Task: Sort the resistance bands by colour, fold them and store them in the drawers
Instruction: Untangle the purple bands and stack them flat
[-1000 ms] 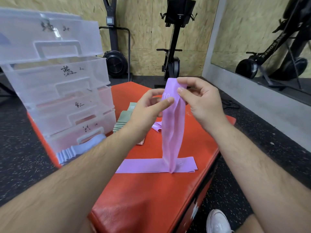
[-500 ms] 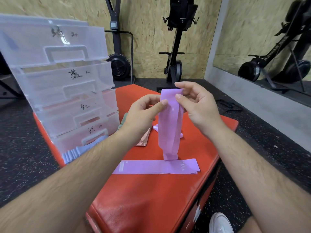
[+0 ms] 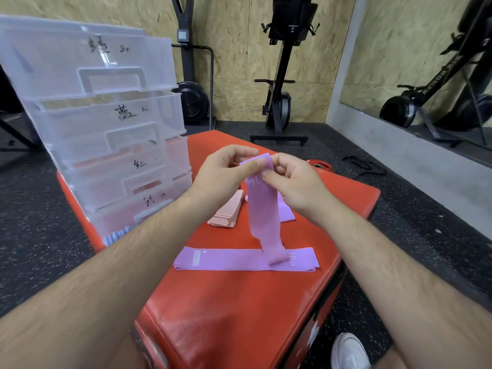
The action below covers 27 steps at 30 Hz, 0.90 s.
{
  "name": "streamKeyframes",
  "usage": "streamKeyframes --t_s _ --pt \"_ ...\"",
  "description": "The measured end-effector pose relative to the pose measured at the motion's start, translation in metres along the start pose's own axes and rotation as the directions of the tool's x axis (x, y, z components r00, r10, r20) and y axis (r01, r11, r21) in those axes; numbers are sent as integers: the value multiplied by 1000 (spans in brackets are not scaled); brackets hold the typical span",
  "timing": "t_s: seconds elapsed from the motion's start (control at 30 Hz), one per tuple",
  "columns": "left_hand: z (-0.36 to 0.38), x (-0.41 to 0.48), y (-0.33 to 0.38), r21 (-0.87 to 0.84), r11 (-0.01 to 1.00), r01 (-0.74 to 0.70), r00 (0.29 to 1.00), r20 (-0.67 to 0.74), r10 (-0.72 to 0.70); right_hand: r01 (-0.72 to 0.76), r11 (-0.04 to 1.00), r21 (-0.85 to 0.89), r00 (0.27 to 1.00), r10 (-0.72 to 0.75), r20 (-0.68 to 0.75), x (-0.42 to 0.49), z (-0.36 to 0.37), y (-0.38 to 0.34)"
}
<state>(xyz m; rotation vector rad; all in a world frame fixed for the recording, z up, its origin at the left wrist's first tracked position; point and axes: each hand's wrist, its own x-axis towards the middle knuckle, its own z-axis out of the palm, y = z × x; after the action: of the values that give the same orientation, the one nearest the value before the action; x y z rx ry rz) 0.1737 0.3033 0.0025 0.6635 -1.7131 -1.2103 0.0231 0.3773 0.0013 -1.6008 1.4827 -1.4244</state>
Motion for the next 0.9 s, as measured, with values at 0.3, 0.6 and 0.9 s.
streamKeyframes --t_s 0.3,0.6,0.9 --pt "-27 -3 -10 -29 999 43 991 -123 -46 -210 974 -81 939 224 259 -5 -9 11" --pt "-76 -14 -41 -15 966 258 922 -294 -251 -299 886 -354 849 416 325 -18 -44 30" --pt "-99 -49 -86 127 918 376 896 -302 -326 -474 815 -334 746 573 340 -38 -75 53"
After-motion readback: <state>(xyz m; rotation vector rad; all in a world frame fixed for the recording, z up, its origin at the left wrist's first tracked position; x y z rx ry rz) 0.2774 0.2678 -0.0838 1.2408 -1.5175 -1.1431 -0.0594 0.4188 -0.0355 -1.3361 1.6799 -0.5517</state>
